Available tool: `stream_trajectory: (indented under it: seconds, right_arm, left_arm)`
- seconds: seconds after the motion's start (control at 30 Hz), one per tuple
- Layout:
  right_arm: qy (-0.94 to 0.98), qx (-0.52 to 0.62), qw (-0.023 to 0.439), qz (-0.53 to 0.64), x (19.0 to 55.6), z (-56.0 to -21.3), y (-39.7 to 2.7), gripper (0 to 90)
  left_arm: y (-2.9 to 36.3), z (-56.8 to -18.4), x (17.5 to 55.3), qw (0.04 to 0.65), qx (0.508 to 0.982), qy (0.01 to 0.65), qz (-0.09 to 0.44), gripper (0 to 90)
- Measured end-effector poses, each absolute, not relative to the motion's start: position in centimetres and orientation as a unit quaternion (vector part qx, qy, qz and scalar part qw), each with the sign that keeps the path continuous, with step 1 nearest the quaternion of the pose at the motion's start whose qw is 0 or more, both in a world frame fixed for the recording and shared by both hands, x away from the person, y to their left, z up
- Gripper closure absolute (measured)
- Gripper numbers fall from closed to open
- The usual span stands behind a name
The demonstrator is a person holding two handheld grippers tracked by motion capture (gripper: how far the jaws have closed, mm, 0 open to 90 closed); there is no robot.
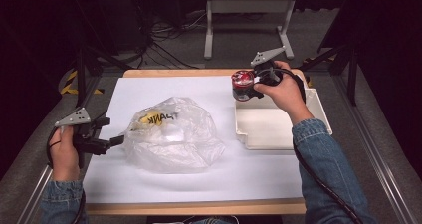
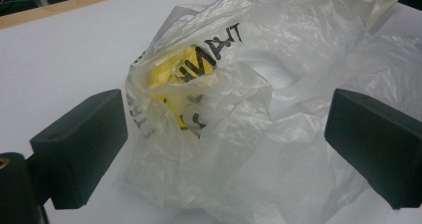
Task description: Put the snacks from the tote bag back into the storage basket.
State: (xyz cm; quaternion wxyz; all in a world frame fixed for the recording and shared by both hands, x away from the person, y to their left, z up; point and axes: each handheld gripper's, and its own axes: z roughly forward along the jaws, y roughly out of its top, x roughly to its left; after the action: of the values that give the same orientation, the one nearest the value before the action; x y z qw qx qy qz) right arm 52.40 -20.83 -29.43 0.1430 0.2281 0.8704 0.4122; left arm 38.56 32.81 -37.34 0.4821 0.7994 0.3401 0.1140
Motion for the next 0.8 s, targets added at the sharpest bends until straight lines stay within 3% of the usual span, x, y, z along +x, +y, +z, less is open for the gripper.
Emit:
stream_trajectory:
  seconds: [0.8]
  right_arm:
    - [0.874,0.248,0.136,0.394,53.9,-35.4,-23.2,22.8]
  left_arm:
    - [32.7,-37.5,38.7,0.48,0.803,0.335,0.11,4.1]
